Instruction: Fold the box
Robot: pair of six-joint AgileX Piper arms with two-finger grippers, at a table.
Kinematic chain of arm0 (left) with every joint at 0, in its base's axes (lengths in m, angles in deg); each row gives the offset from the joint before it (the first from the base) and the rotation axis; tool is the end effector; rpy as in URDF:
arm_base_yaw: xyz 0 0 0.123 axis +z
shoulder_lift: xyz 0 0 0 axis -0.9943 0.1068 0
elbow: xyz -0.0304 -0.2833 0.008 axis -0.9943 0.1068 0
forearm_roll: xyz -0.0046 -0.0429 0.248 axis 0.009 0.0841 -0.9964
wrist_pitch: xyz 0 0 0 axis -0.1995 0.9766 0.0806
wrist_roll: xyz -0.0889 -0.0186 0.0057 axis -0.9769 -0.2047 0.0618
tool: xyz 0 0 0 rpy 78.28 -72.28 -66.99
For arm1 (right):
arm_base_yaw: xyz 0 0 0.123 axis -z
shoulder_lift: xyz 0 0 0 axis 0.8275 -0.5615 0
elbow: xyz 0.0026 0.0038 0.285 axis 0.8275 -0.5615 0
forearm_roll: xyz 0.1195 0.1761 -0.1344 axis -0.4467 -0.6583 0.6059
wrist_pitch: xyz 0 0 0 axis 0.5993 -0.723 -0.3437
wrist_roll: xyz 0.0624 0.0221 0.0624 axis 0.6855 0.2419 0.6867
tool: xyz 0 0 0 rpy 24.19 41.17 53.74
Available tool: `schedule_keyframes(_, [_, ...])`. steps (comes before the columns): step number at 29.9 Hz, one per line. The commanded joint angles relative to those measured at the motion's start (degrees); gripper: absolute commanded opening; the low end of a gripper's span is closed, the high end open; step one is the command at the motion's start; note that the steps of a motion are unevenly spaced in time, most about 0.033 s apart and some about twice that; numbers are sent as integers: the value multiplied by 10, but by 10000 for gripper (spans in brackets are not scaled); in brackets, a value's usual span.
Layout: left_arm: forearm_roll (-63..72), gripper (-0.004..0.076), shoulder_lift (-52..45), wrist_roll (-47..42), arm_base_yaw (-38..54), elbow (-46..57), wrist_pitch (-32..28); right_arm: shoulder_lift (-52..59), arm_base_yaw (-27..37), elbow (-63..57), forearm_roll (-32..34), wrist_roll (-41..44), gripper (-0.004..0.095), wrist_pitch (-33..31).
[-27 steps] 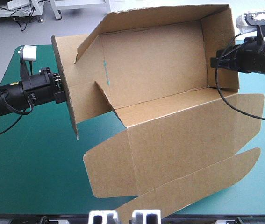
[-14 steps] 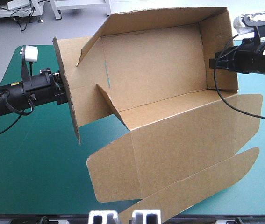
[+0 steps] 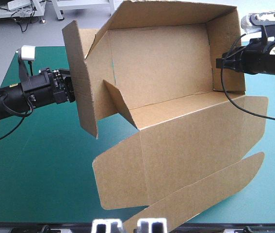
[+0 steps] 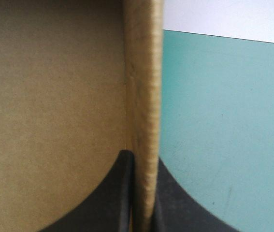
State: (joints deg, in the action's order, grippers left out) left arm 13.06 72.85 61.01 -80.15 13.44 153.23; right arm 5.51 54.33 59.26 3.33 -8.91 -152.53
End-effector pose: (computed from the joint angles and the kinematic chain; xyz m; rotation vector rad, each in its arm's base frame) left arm 0.2076 -0.0710 0.4551 0.4825 1.6819 -1.2794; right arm 0.2575 0.0382 0.4919 -0.2688 2.1659 0.3782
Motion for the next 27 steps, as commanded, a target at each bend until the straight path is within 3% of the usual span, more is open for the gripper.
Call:
schedule_keyframes(1, [74, 403, -14, -27, -6, -20, 57, 6, 4, 17, 4, 12, -15, 73])
schedule_keyframes(16, [75, 403, -14, -21, -6, -20, 41, 6, 4, 17, -35, -12, -15, 85])
schedule_keyframes(27, [76, 403, -14, -20, 37, -22, -71, 31, 4, 17, -13, 0, -15, 61])
